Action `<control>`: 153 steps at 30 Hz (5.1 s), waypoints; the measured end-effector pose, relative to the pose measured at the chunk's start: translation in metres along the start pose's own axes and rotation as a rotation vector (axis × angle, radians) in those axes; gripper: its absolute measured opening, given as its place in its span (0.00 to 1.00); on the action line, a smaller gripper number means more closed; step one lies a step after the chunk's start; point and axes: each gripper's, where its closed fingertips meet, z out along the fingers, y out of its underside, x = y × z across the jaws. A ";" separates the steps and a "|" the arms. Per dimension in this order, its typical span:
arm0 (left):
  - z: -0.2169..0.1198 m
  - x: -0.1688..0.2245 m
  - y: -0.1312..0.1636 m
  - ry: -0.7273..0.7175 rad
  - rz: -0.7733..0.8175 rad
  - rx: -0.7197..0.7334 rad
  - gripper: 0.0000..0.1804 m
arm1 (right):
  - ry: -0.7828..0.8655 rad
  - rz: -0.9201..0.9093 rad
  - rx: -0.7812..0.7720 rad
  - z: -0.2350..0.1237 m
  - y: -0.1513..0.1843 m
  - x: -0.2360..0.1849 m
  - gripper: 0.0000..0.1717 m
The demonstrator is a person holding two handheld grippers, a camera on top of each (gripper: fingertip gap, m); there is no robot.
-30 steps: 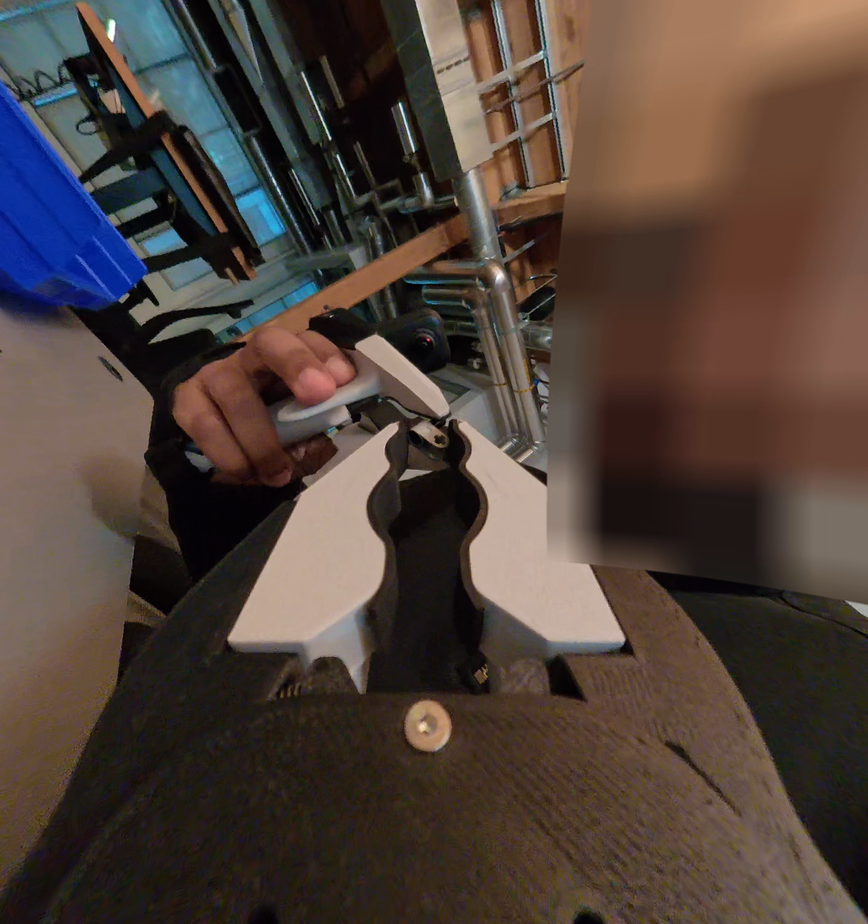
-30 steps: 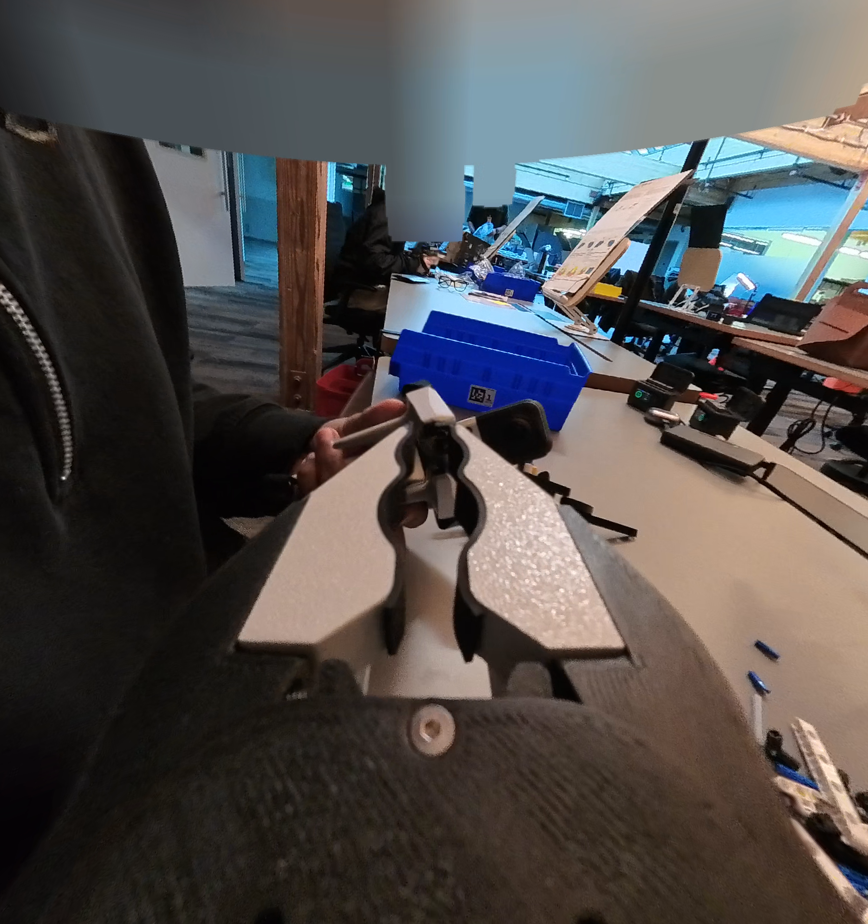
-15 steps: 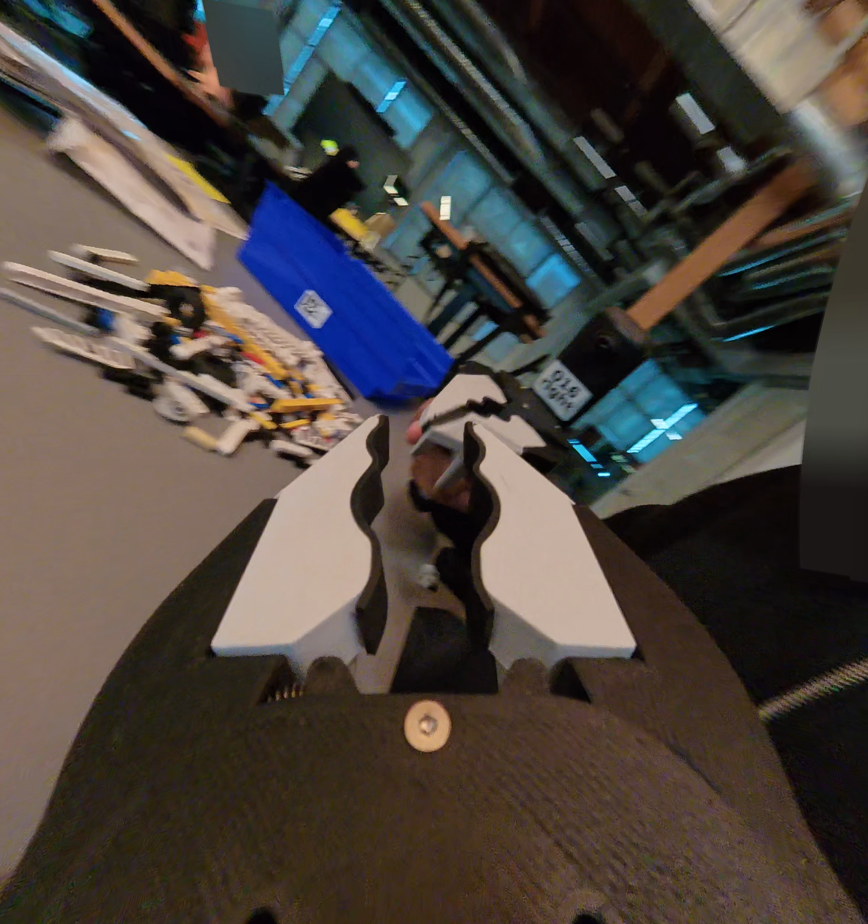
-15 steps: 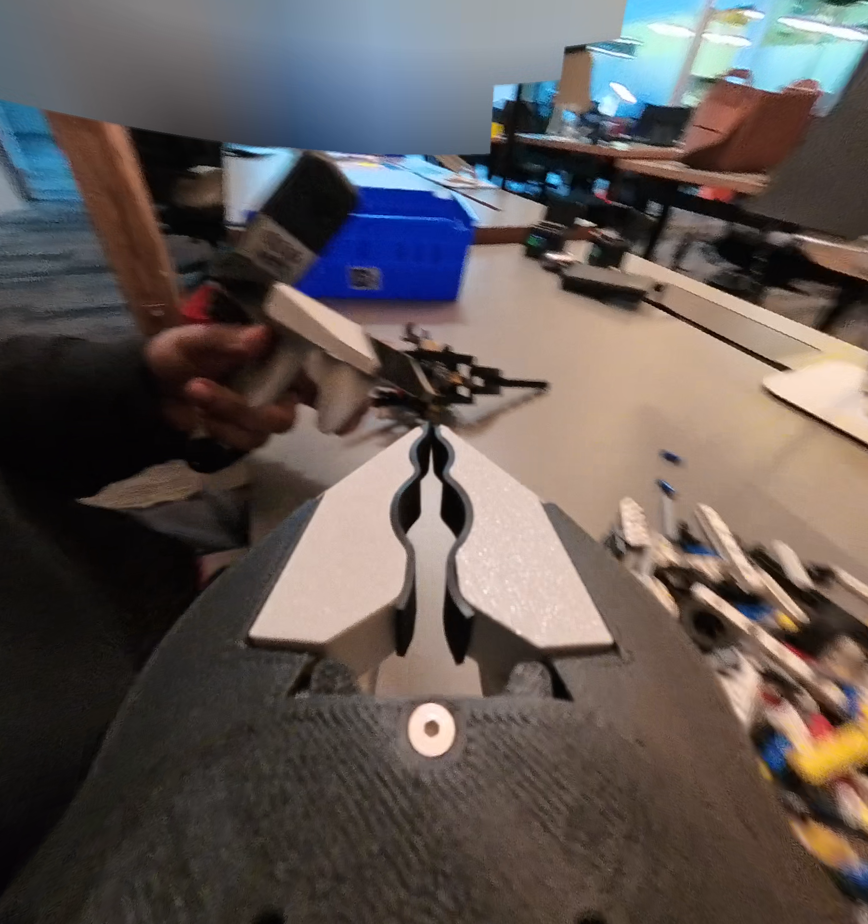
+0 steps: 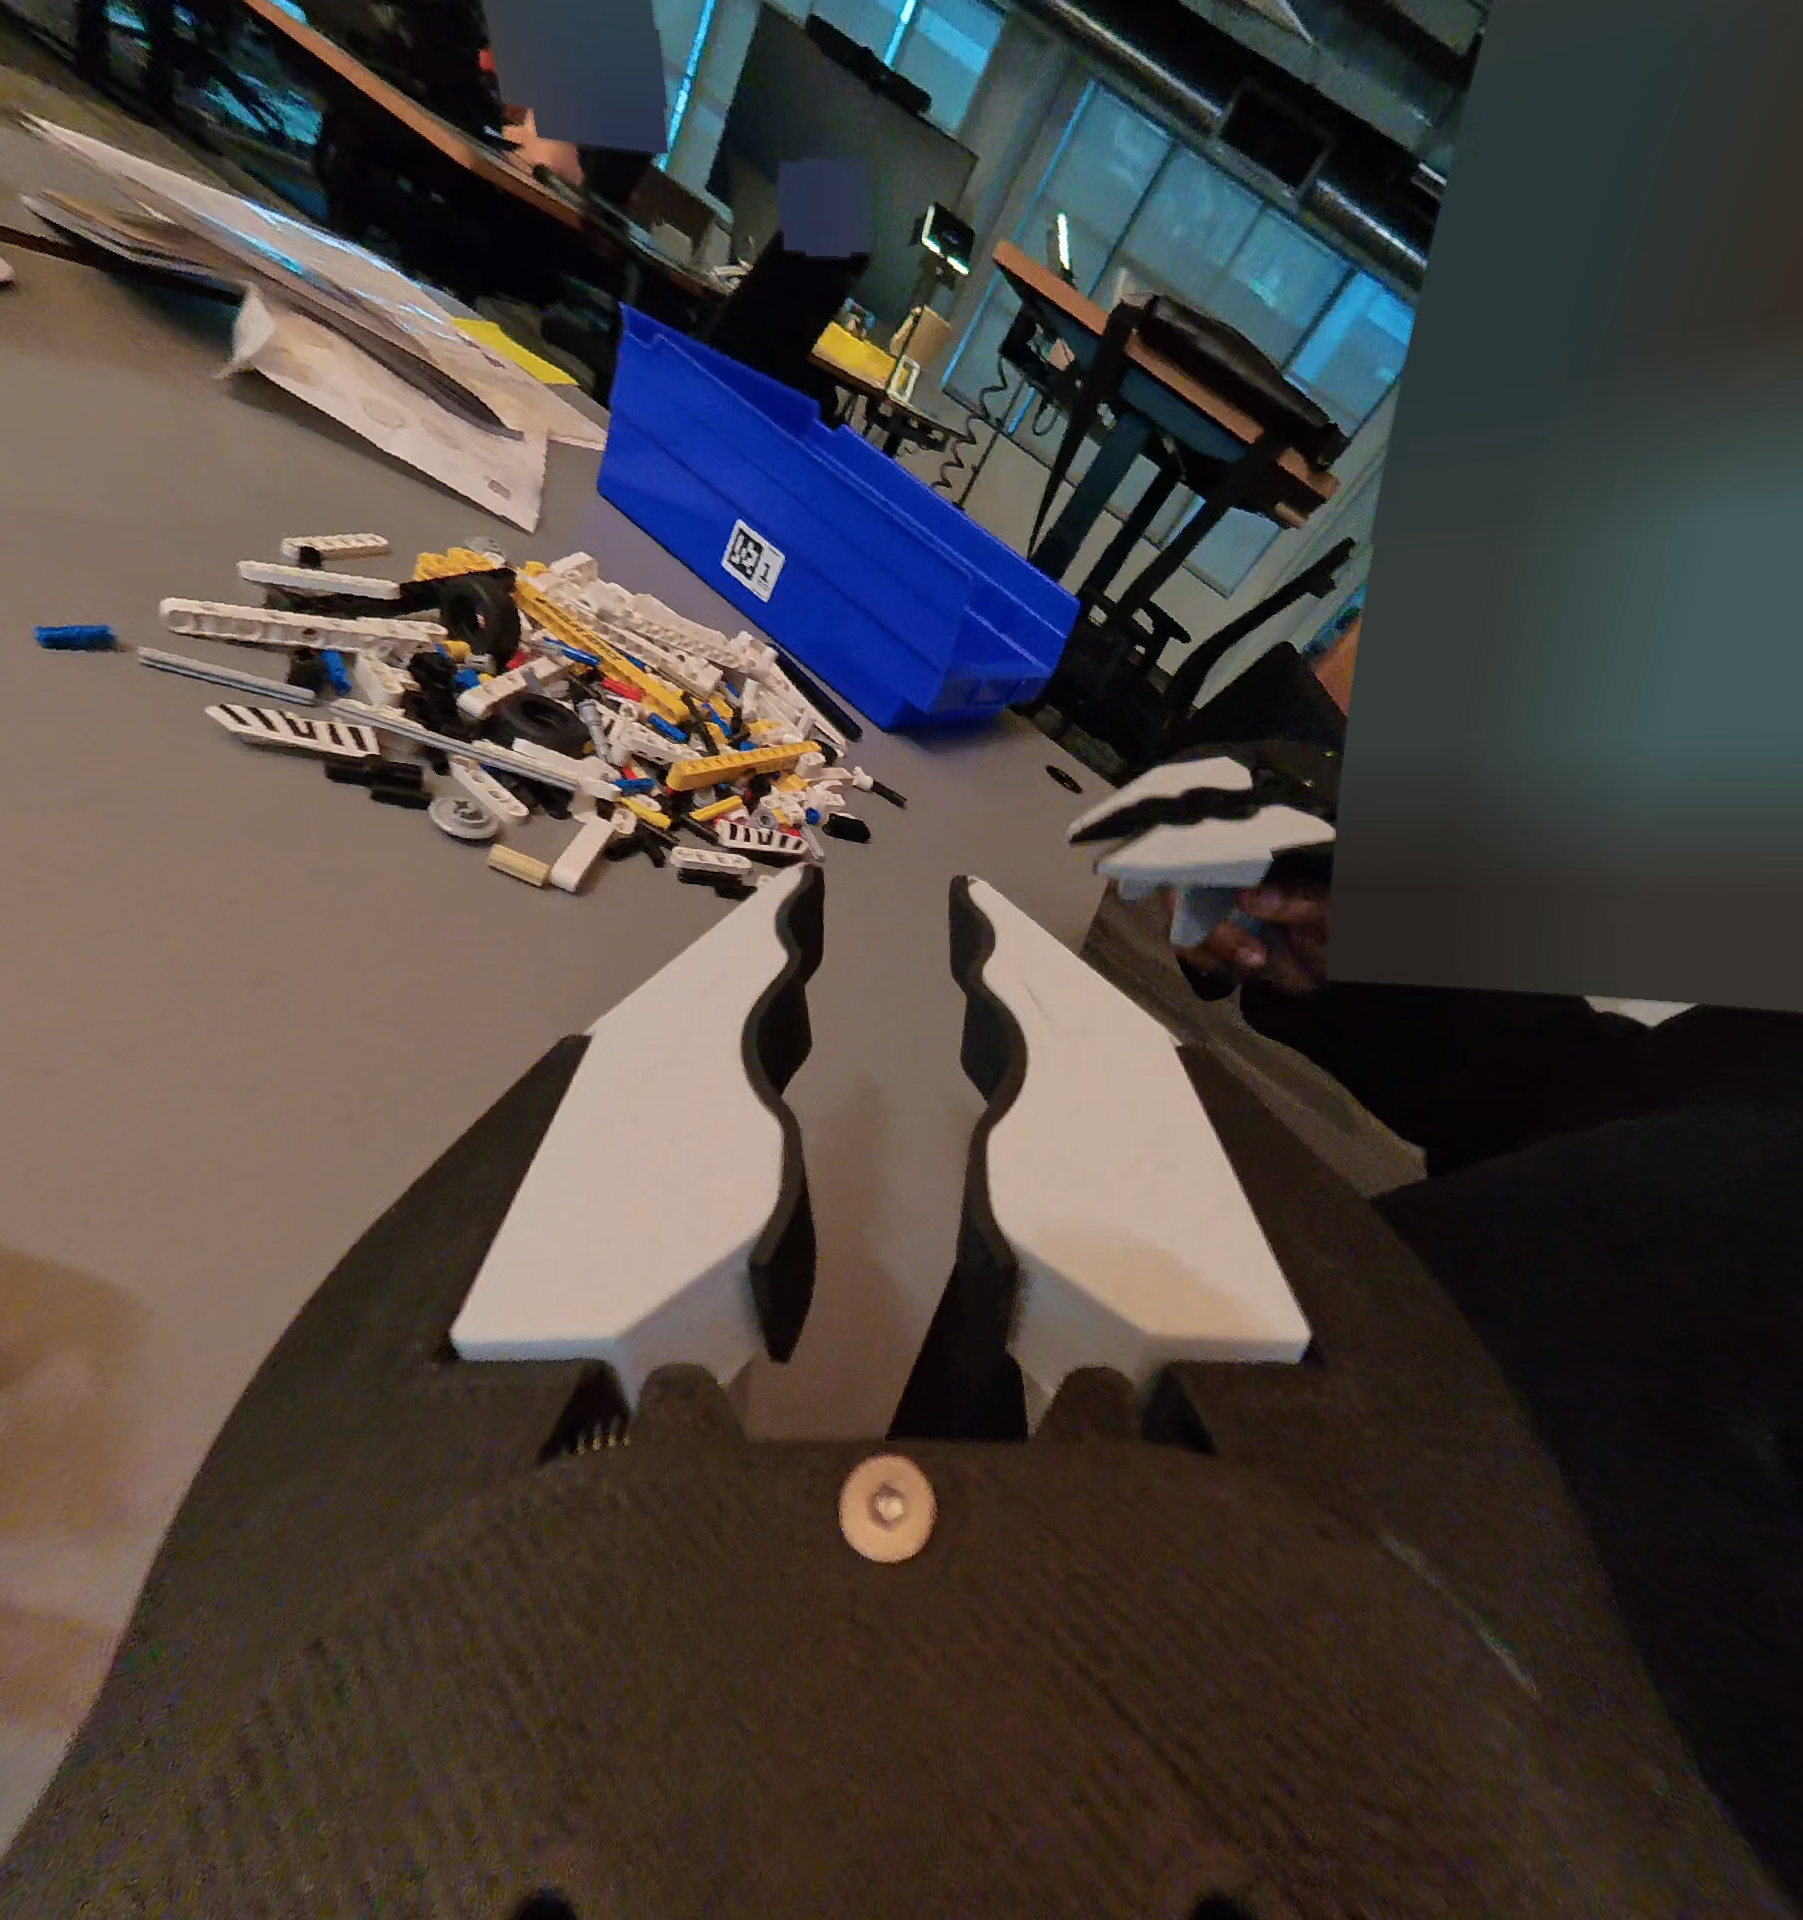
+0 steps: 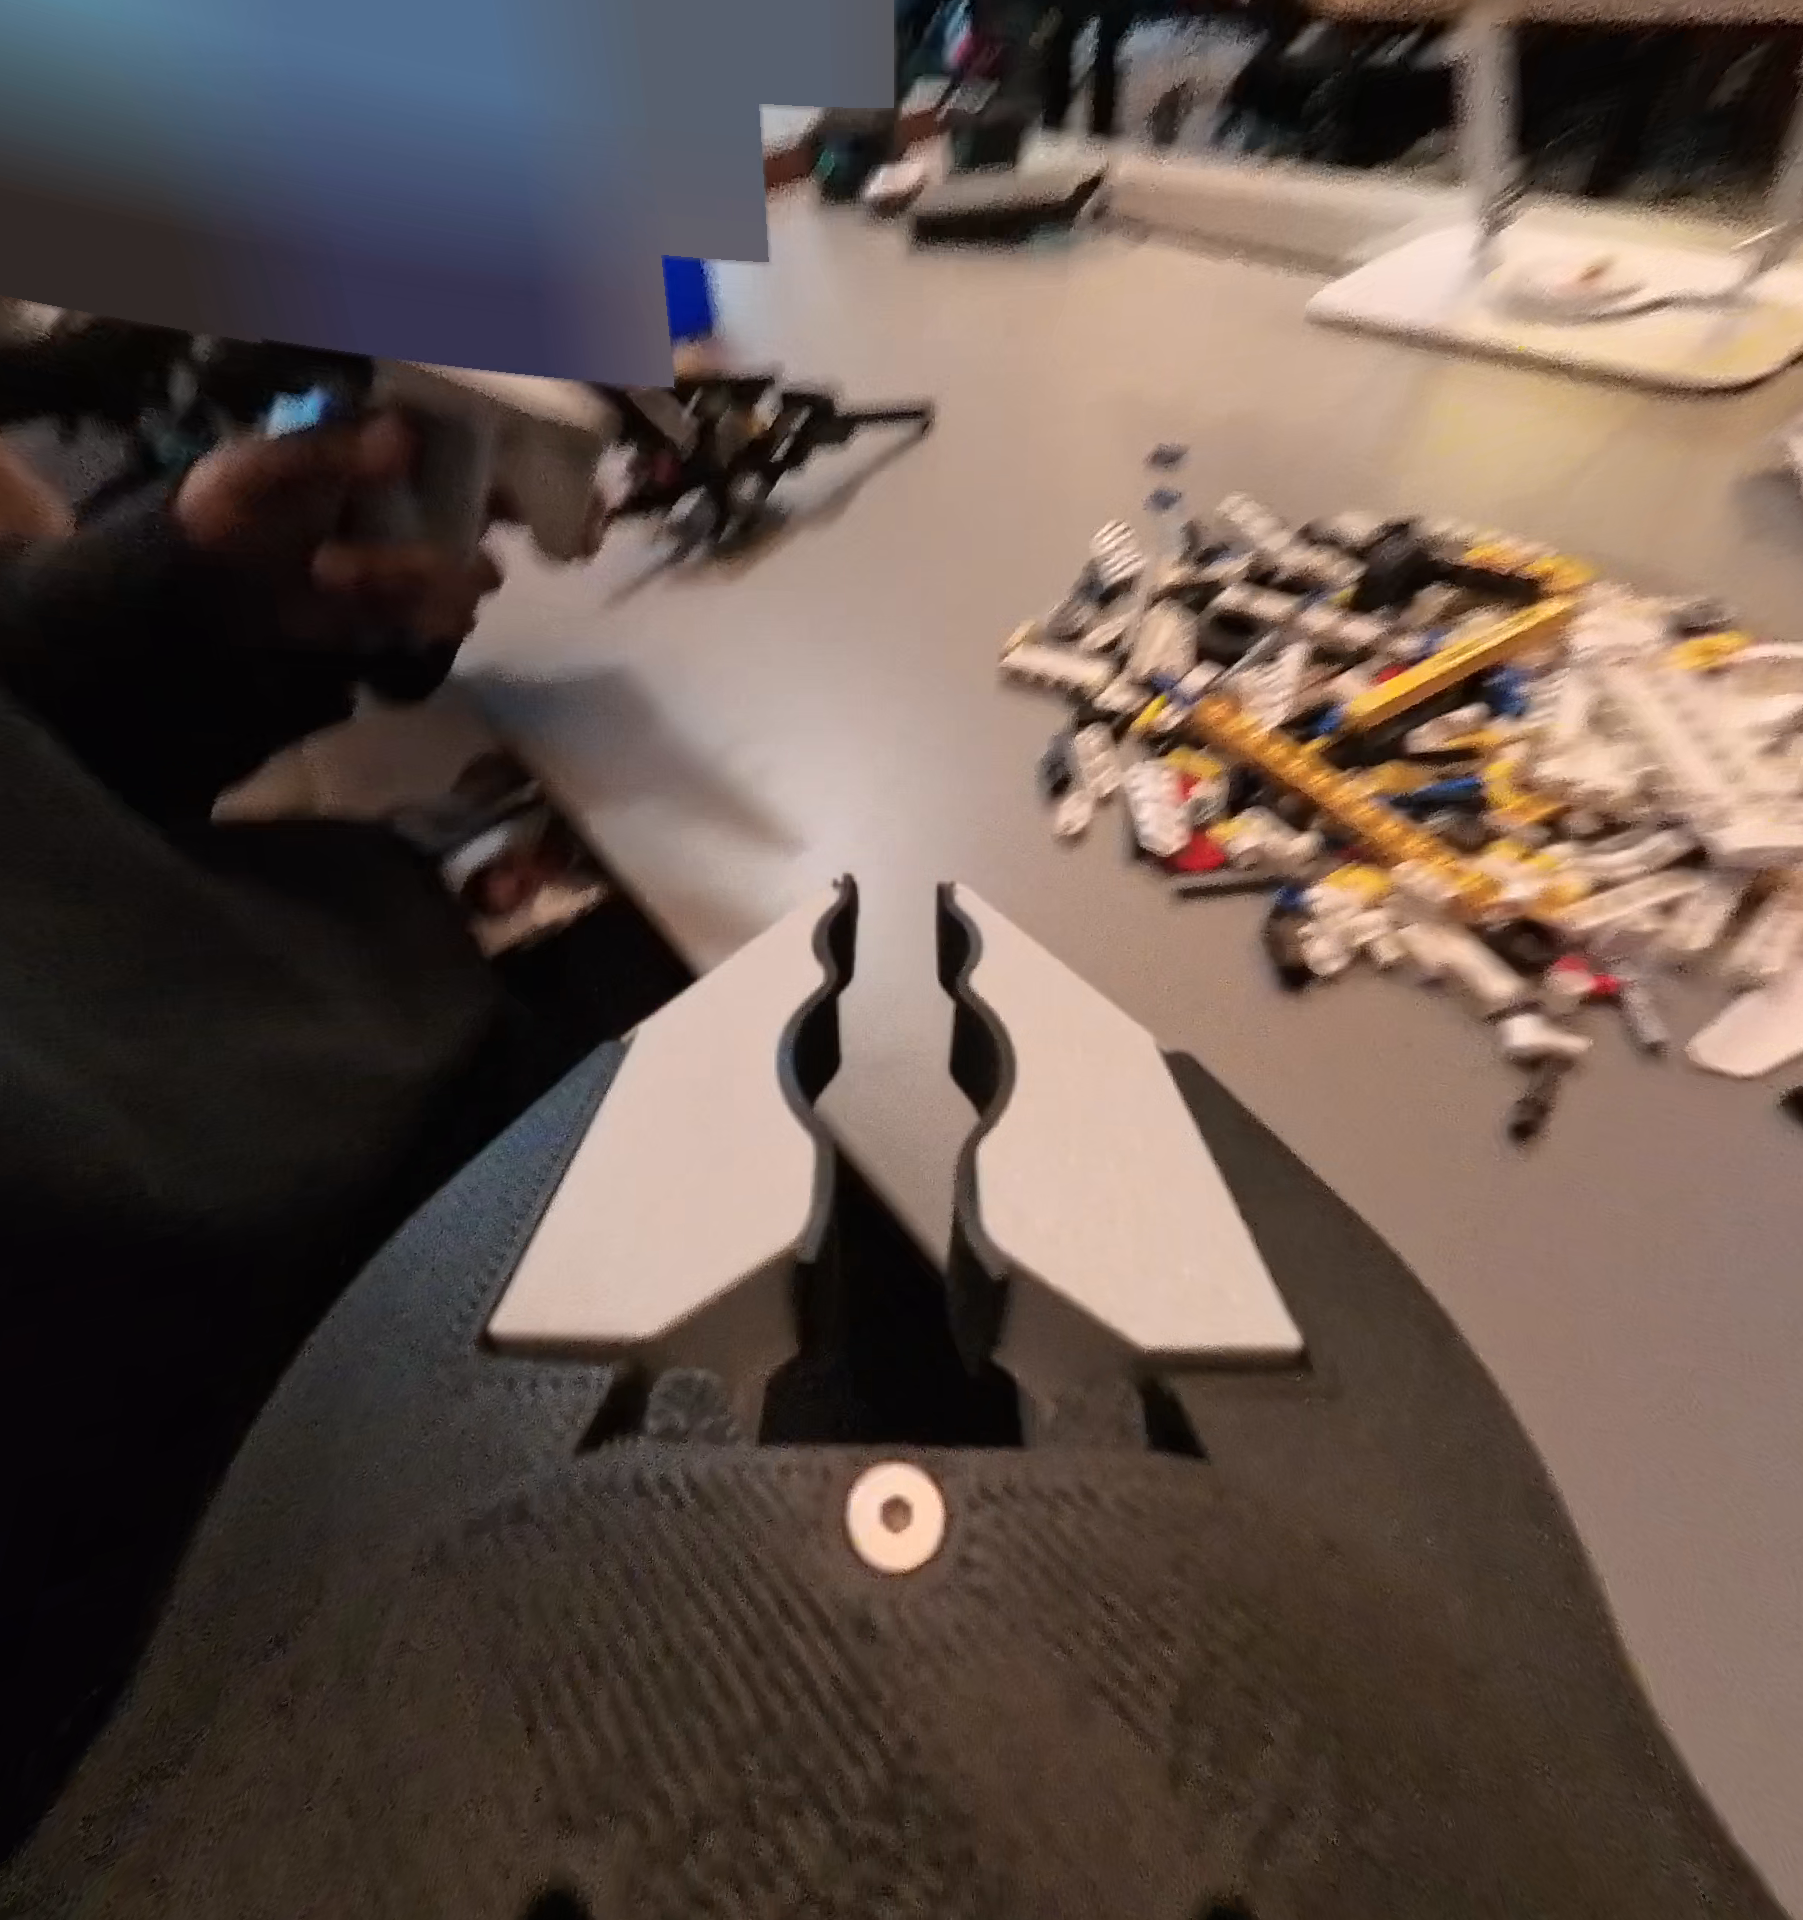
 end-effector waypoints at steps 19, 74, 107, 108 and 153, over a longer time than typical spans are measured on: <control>0.013 0.050 0.025 0.069 0.089 -0.053 0.08 | -0.215 -0.148 -0.518 0.010 0.127 -0.075 0.04; 0.024 -0.030 0.078 -0.266 0.112 -0.401 0.10 | 0.025 -1.148 -0.389 0.127 0.026 -0.053 0.05; 0.022 -0.017 0.059 -0.049 -0.118 -0.304 0.07 | -0.326 -0.311 -0.145 0.116 -0.002 -0.056 0.14; 0.021 -0.014 0.054 -0.007 -0.168 -0.273 0.07 | -0.341 -0.323 -0.094 0.112 -0.009 -0.060 0.16; 0.023 -0.023 0.088 -0.136 0.268 -0.584 0.12 | -0.347 -0.194 -0.348 0.131 0.024 -0.056 0.02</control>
